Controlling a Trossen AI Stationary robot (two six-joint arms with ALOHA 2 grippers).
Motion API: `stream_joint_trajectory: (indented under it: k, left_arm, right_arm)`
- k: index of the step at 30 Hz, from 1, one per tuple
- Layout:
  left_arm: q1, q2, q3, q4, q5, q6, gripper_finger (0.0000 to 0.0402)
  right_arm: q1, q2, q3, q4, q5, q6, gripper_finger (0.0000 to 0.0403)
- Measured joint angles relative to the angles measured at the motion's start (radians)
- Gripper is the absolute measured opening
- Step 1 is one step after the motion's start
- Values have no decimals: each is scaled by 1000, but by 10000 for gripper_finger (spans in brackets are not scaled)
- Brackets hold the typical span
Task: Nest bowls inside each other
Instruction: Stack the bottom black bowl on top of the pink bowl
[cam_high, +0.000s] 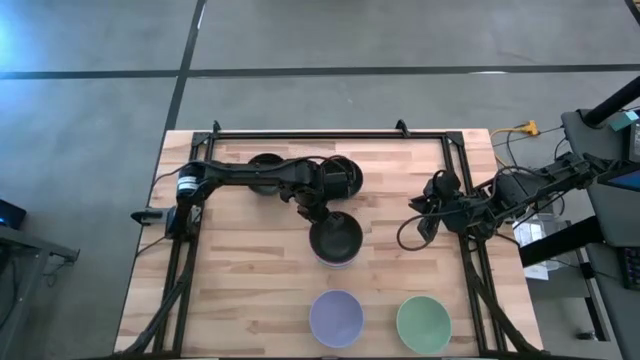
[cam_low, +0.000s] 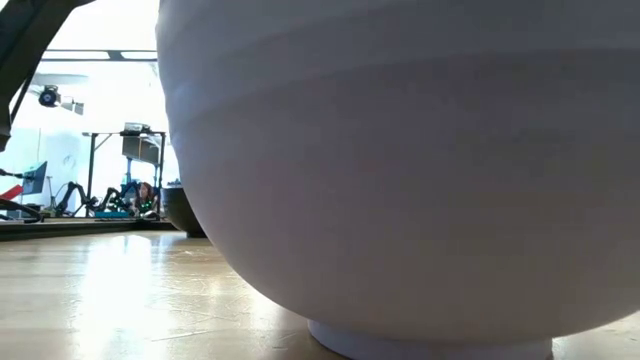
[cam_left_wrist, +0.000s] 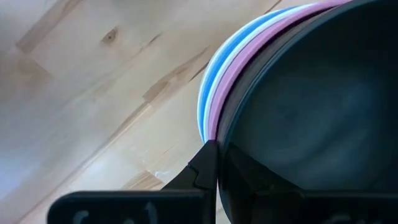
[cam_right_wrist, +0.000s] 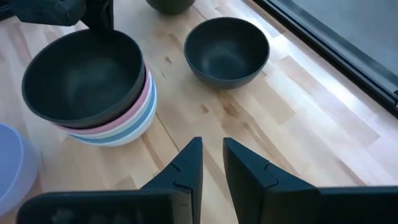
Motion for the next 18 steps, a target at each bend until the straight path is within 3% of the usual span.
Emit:
stream_joint_trajectory:
  k: [18]
  left_arm:
    - [1,-1,-40,39,-30,-2,0]
  right_arm:
    - [0,-22,0,-25,4,-17,59]
